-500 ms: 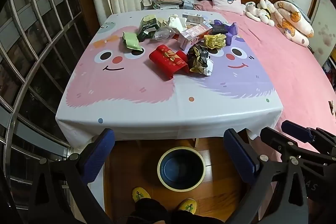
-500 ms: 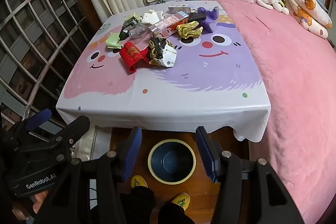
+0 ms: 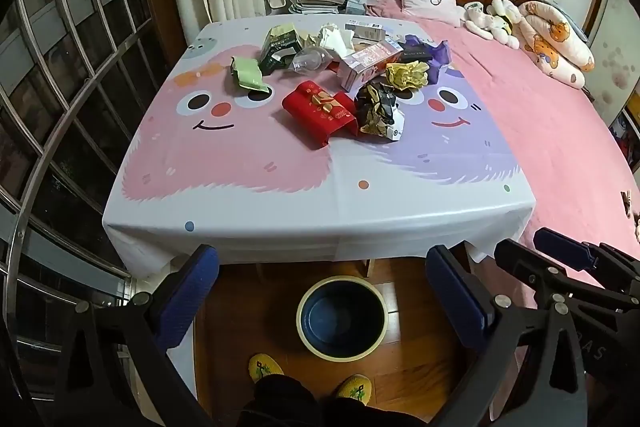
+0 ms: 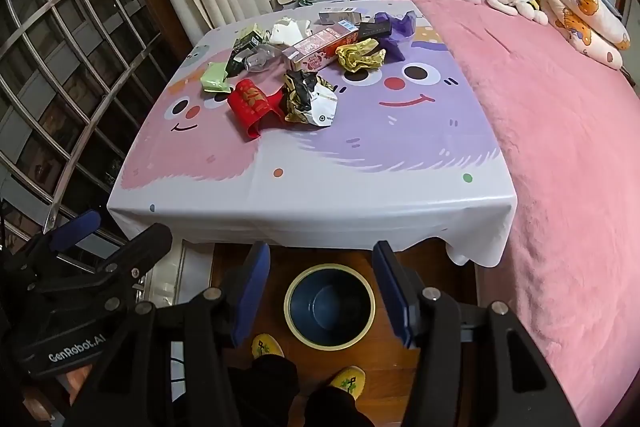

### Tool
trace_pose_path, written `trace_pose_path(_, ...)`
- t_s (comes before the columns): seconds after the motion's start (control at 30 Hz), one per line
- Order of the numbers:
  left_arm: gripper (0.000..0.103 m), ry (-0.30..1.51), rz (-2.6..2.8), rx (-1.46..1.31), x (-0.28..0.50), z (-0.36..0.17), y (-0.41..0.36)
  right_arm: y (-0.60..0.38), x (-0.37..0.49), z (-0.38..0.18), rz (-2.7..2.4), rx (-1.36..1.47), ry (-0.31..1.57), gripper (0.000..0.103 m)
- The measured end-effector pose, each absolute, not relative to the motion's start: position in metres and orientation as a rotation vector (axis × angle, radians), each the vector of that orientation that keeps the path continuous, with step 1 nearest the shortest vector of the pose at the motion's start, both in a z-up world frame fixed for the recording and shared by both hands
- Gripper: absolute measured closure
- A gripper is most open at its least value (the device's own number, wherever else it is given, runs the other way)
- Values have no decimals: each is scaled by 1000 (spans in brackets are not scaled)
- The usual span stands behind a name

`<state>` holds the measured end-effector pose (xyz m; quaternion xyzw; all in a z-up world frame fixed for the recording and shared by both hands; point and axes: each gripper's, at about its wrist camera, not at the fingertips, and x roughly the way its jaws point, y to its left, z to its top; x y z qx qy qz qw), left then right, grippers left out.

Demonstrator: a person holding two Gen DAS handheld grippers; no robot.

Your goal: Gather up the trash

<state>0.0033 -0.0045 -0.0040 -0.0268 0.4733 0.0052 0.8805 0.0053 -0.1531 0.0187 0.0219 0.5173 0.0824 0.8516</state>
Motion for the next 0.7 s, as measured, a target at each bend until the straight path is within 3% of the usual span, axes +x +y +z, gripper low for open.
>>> trace_pose_path(0.7, 1, 1012, 21, -71, -7, -14, 3, -151, -2, 18, 173, 57, 1080, 49)
